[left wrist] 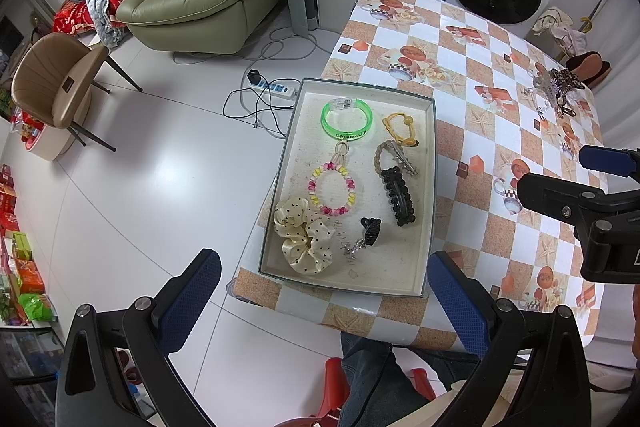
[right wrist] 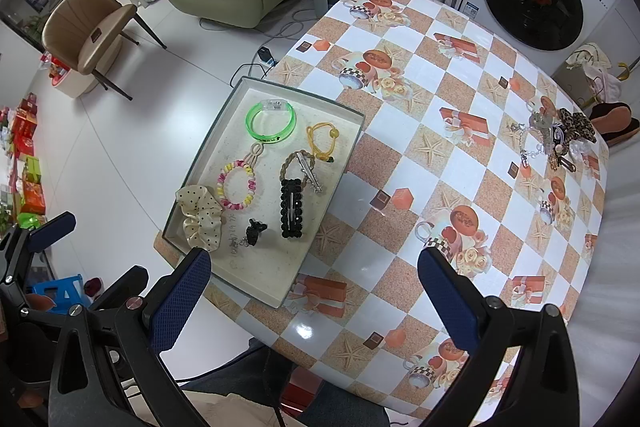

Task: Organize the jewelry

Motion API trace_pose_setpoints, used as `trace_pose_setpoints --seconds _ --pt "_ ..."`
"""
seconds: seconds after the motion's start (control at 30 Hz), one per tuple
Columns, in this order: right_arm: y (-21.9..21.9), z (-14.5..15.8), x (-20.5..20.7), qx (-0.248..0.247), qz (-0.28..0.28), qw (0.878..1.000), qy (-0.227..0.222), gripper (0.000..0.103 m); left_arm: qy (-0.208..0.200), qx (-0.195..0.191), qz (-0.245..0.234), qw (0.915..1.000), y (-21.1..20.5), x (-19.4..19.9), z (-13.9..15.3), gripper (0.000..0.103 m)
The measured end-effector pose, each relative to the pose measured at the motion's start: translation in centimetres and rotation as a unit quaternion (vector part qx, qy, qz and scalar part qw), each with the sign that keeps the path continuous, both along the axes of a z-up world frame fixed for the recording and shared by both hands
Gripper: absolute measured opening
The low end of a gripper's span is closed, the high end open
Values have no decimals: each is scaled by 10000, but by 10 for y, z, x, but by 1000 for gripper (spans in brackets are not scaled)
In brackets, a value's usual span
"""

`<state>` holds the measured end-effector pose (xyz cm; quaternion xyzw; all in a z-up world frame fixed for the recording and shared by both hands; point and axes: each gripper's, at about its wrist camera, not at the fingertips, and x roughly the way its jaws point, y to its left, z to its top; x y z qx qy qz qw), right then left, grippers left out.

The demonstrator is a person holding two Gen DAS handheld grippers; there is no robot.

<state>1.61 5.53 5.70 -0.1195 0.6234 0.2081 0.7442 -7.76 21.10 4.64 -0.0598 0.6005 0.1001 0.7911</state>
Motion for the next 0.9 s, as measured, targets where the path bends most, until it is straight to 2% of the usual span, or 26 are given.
trace_pose_setpoints --seconds 0.9 --pt "0 1 -2 11 8 10000 3 103 7 48 18 10000 0 -2 0 103"
